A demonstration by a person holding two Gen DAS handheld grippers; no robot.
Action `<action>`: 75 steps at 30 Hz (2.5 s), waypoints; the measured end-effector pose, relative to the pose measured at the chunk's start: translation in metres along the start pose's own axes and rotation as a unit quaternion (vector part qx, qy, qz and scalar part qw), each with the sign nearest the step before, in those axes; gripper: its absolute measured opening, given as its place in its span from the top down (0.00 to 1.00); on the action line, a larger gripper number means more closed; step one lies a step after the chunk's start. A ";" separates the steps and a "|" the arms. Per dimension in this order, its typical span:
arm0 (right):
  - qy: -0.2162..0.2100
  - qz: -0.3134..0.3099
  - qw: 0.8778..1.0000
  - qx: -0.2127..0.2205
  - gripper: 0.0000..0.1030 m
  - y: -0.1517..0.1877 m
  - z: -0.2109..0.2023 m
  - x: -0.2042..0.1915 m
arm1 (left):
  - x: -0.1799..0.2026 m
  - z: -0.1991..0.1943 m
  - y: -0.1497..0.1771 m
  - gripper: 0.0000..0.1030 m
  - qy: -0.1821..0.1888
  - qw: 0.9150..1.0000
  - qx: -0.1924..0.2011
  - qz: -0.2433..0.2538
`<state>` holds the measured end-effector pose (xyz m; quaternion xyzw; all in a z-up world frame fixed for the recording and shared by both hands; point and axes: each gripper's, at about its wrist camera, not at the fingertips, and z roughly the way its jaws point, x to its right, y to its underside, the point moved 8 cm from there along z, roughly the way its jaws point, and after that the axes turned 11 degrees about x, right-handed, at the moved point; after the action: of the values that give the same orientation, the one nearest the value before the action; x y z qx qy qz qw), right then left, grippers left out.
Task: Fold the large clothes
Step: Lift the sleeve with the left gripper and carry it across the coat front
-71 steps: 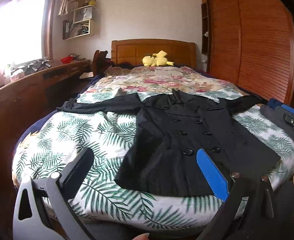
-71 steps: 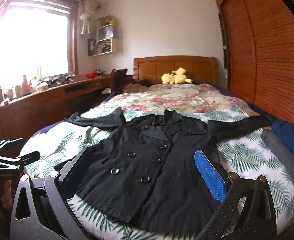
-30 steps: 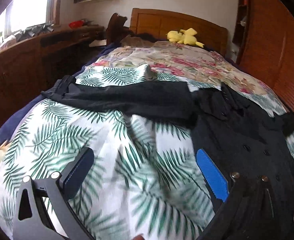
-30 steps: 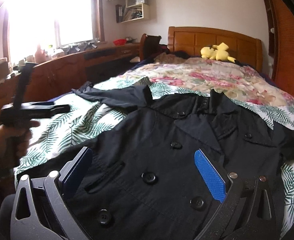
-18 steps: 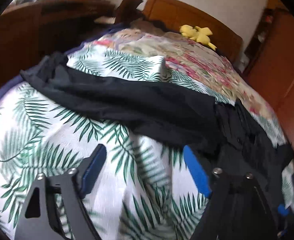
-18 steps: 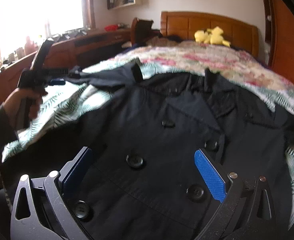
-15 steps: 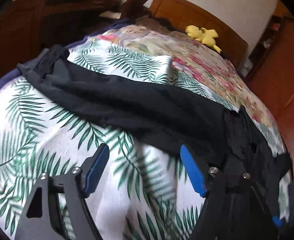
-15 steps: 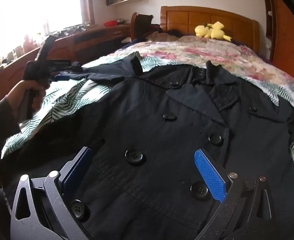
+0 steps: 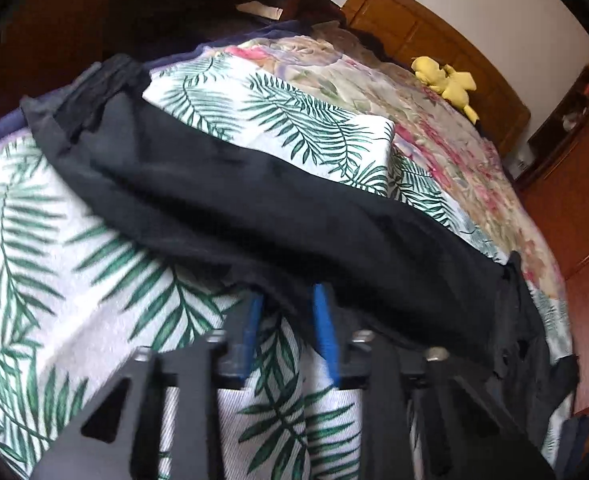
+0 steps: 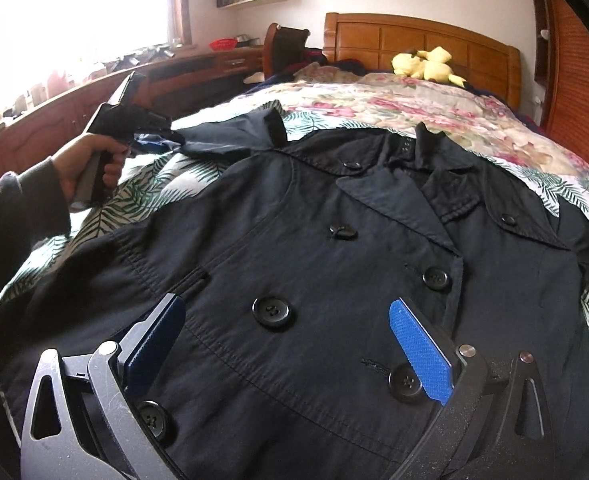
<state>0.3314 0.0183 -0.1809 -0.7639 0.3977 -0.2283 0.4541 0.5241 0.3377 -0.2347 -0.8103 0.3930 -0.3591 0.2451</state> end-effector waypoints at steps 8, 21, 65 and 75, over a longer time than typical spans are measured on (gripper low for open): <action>0.003 -0.003 1.000 0.009 0.00 -0.003 -0.002 -0.001 | 0.068 -0.052 -0.015 1.00 0.000 0.992 0.052 0.117; 0.025 -0.031 0.997 0.061 0.00 -0.023 -0.066 0.011 | 0.214 -0.157 0.048 1.00 0.099 0.961 0.057 0.253; 0.021 -0.007 1.000 0.016 0.00 0.006 -0.040 0.030 | 0.004 -0.094 0.063 0.61 -0.060 0.986 0.018 0.153; 0.018 -0.009 1.000 0.014 0.00 0.007 -0.037 0.028 | -0.009 -0.066 0.064 0.61 -0.064 0.993 -0.014 0.103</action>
<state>0.3190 -0.0252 -0.1694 -0.7564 0.3962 -0.2518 0.4555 0.4392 0.3003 -0.2404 -0.7898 0.4630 -0.2741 0.2944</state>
